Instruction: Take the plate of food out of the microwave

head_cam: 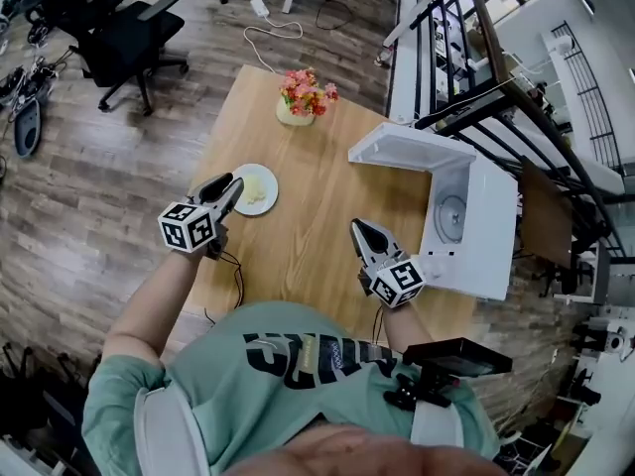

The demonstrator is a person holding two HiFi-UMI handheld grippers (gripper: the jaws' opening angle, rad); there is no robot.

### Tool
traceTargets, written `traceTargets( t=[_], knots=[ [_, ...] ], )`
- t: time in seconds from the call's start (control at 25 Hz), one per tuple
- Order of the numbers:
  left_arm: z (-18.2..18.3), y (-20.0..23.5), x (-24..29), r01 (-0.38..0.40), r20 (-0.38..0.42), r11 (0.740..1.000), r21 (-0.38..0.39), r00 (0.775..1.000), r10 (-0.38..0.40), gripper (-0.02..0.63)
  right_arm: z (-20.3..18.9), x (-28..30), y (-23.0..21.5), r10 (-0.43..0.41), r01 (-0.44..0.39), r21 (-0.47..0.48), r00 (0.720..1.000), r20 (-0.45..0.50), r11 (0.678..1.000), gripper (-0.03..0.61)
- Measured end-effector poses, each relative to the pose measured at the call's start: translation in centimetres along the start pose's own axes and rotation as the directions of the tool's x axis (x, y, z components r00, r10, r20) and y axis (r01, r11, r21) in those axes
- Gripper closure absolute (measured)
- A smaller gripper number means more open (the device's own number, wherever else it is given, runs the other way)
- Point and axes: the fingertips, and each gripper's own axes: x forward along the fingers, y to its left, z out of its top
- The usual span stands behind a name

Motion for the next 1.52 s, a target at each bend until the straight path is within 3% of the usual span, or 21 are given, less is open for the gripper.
traceTargets(
  t=[0.2,0.36,0.48,0.88,1.2,1.36,1.52],
  knots=[
    [2.7,-5.6,-1.3,0.196,0.020,0.976,0.096,0.980,-0.199,0.508,2.9,-2.6,0.5,-0.059,0.059,0.010,0.997,0.058,0.998,0.572],
    [3.6,-9.3,-2.9,0.263,0.030,0.949,0.174,0.962,-0.272,0.592,4.1,-5.2,0.7,-0.089,0.085,0.042,0.991,0.101,0.995,0.572],
    [3.0,-12.2,-3.7,0.291,0.031,0.939,0.180,0.953,-0.301,0.609,4.8,-7.5,0.5,-0.102,0.095,0.056,0.986,0.134,0.994,0.572],
    [-1.7,-25.4,-3.3,0.316,0.024,0.924,0.216,0.944,-0.328,0.609,4.8,-19.6,-1.2,-0.071,0.073,-0.004,0.981,0.179,0.997,0.572],
    [-6.0,-35.2,-3.4,0.321,0.021,0.923,0.213,0.943,-0.333,0.609,0.6,-29.6,-2.6,-0.085,0.084,0.010,0.978,0.189,0.996,0.572],
    [-7.8,-38.3,-3.6,0.325,-0.007,0.919,0.224,0.943,-0.332,0.609,-1.5,-32.7,-3.4,-0.091,0.082,0.050,0.976,0.200,0.995,0.572],
    [-8.0,-38.7,-4.2,0.315,-0.025,0.916,0.248,0.947,-0.319,0.609,-1.7,-33.4,-3.6,-0.096,0.082,0.070,0.967,0.234,0.994,0.572]
  ],
)
